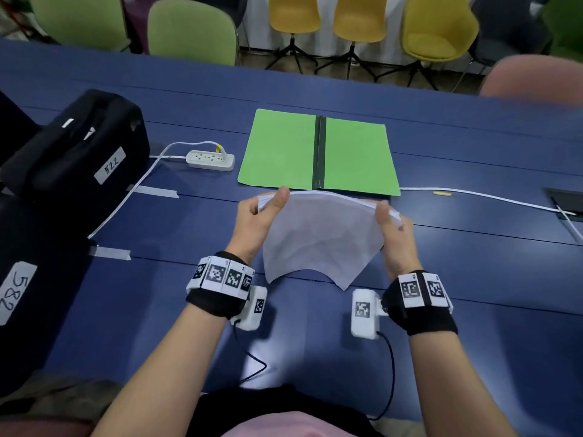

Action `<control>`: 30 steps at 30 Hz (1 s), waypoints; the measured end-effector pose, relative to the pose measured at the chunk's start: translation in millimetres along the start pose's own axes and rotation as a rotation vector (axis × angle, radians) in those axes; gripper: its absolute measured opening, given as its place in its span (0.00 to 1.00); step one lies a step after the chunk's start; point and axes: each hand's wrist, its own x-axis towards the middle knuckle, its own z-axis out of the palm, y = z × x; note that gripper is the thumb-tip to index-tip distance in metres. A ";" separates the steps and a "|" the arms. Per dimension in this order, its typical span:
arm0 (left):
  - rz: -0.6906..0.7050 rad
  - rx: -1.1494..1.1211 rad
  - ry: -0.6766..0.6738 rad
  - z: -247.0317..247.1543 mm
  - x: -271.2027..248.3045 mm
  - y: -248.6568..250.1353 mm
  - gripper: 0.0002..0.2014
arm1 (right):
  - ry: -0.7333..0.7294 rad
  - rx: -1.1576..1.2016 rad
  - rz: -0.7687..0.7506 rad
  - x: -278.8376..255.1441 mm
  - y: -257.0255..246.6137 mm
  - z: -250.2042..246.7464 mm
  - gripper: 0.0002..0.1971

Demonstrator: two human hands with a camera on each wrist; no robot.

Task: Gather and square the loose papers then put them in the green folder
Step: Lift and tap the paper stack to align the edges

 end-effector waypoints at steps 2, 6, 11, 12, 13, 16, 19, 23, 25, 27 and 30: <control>0.005 -0.046 0.091 10.8 -1.2 1.1 0.27 | 0.059 0.021 -0.028 1.4 -1.2 6.3 0.18; -0.057 -0.019 0.182 17.2 2.8 2.3 0.26 | 0.133 -0.052 -0.041 2.9 -1.7 9.9 0.18; -0.004 0.130 0.046 6.4 3.4 -2.9 0.10 | 0.031 -0.138 -0.042 1.3 -4.4 3.1 0.09; 0.011 0.162 0.050 3.9 5.2 -5.9 0.07 | 0.014 -0.193 -0.058 1.8 -6.5 0.3 0.09; 0.029 0.193 0.070 2.6 7.3 -5.2 0.06 | 0.008 -0.277 -0.088 3.5 -10.2 -3.1 0.10; 0.103 0.332 0.139 5.0 13.2 2.2 0.20 | -0.007 -0.680 -0.236 8.0 -34.0 -9.6 0.14; 0.227 0.529 0.000 21.8 7.8 24.1 0.11 | -0.179 -1.084 -0.191 9.9 -51.8 -1.6 0.08; 0.290 0.694 -0.223 31.8 2.0 43.1 0.06 | -0.371 -0.922 -0.056 17.0 -35.0 3.2 0.10; 0.189 0.887 -0.294 16.4 6.5 35.5 0.04 | -0.370 -0.769 -0.060 16.8 -24.9 -7.0 0.06; 0.031 1.076 -0.303 -16.0 10.5 16.1 0.06 | -0.318 -0.621 -0.016 13.2 -17.8 -22.8 0.12; -0.165 0.932 -0.239 -67.3 14.9 -14.6 0.11 | -0.198 -0.445 0.057 7.6 -3.2 -48.8 0.09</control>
